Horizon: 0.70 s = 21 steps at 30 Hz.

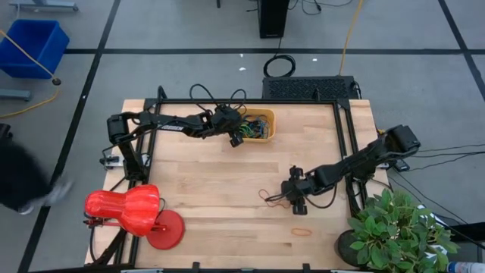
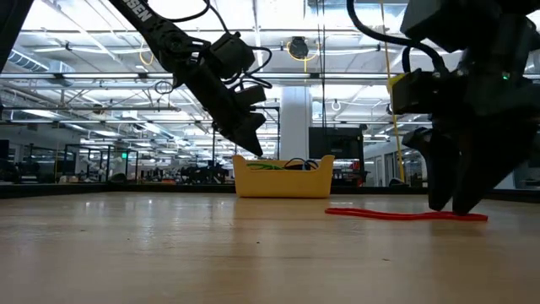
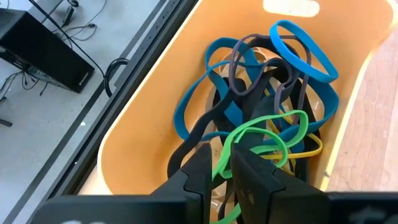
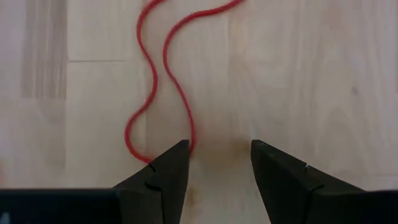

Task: Pick and place rubber bands into bin
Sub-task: Put the red rubber band into the yellow bin

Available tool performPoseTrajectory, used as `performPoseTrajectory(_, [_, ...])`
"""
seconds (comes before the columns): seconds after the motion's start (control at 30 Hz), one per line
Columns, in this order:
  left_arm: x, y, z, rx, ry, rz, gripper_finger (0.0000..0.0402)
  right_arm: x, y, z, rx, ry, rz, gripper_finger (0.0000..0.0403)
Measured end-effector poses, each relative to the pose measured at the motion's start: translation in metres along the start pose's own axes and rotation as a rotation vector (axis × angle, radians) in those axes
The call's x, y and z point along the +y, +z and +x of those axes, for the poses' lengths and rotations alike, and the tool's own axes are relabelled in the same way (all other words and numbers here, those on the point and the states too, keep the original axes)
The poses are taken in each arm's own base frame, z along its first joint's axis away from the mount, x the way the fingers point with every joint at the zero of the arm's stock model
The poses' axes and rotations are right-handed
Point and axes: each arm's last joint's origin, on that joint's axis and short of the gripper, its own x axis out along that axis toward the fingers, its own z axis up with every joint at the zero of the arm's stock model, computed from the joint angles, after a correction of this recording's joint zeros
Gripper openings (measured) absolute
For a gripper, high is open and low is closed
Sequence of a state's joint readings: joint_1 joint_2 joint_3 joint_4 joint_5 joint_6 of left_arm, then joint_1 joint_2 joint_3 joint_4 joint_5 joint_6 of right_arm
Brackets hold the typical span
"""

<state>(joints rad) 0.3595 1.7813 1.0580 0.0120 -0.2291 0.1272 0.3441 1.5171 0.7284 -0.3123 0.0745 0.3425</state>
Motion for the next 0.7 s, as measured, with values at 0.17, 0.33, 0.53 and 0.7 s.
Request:
performPoseTrajectory(0.17, [0.000,0.000,0.000,0.000,0.000,0.000,0.0067,0.005,-0.002,0.003,0.014,0.015,-0.014,0.0166])
performPoseTrajectory(0.33, [0.000,0.000,0.000,0.000,0.000,0.010,0.0067,0.005,-0.002,0.003,0.017,0.018,-0.020,0.0162])
performPoseTrajectory(0.53, [0.001,0.003,-0.004,-0.015,0.002,-0.002,0.0067,0.005,-0.002,0.003,0.016,0.023,-0.002,0.0136])
performPoseTrajectory(0.7, [0.006,0.015,-0.017,-0.089,0.011,-0.023,0.0067,0.005,-0.001,0.004,0.010,0.027,0.018,0.0120])
